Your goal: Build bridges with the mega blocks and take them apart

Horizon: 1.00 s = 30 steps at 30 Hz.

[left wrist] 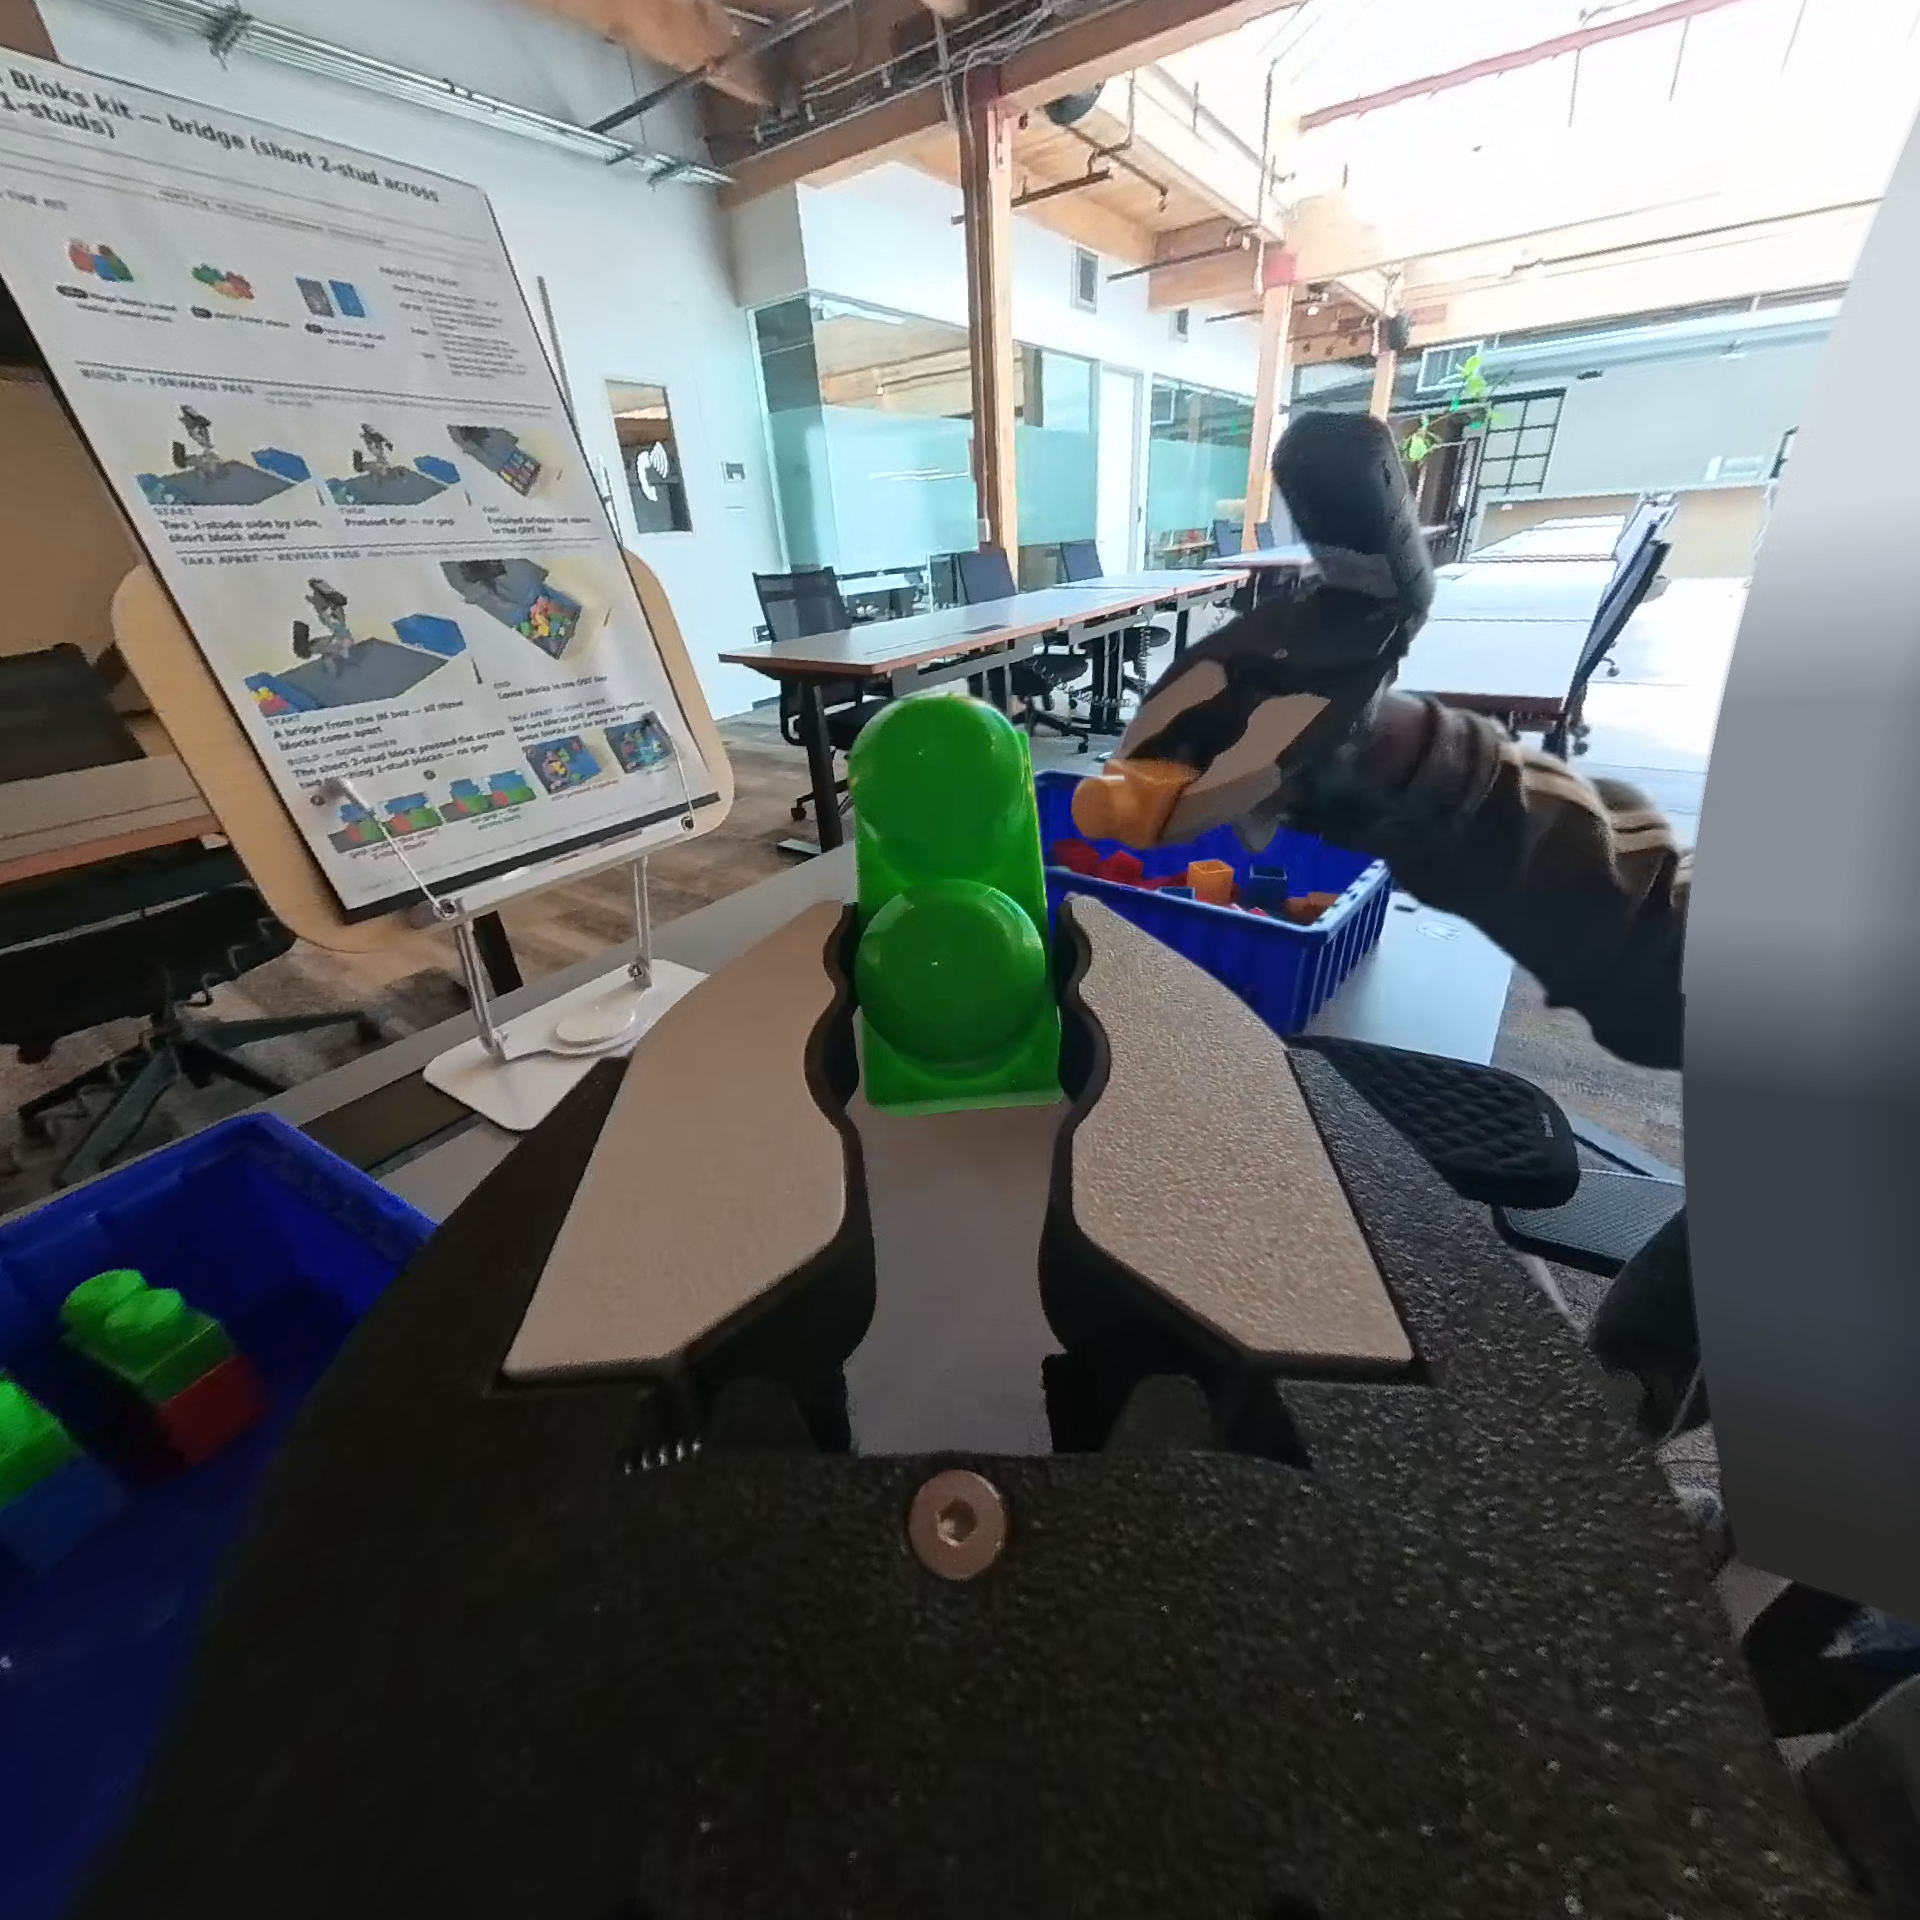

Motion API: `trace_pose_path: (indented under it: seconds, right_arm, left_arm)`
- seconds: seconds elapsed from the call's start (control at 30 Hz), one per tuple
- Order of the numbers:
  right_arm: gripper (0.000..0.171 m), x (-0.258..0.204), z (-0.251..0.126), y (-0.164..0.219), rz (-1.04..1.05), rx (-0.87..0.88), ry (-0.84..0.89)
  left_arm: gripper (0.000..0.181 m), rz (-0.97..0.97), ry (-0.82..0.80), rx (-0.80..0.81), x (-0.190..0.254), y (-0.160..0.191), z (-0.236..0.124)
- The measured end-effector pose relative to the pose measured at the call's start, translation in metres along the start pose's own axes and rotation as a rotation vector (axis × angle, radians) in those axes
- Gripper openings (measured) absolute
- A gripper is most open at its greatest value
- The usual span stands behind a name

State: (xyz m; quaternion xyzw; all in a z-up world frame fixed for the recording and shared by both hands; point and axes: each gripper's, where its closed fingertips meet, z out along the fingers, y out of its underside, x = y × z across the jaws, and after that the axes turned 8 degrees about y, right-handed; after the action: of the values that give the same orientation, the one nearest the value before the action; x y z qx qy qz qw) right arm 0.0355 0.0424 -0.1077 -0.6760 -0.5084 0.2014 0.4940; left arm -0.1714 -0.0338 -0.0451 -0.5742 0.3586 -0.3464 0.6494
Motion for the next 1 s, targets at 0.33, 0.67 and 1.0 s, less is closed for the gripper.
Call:
trace_pose_path:
  seconds: [0.33,0.67,1.0]
  right_arm:
    - [0.037,0.142,-0.076,0.089,0.008,-0.417,0.459]
    - [0.037,0.235,-0.111,0.203,0.244,-0.743,0.565]
    - [0.038,0.268,-0.068,0.294,0.530,-0.876,0.444]
  left_arm:
    - [0.035,0.030,-0.074,-0.080,-0.003,0.012,-0.002]
    - [0.035,0.032,-0.097,-0.108,-0.002,0.019,-0.003]
    - [0.035,0.018,-0.091,-0.139,-0.005,0.025,0.003]
